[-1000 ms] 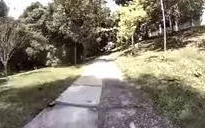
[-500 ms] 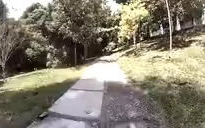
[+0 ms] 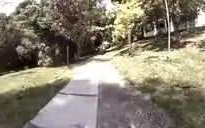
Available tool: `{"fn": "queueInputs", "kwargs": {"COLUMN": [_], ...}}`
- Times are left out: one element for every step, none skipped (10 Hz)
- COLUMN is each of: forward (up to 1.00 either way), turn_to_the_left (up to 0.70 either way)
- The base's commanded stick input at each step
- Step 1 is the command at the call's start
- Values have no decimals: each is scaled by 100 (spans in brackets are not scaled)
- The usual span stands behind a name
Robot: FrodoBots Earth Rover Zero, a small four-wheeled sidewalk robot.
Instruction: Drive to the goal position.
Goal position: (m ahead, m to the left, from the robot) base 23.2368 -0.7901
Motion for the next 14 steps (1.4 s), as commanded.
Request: {"fn": "queueInputs", "kwargs": {"forward": [50,50,50,50,50,50,50,50,50,50,50,50,50,50], "turn_to_the_left": [0,0,0,0,0,0,0,0,0,0,0,0,0,0]}}
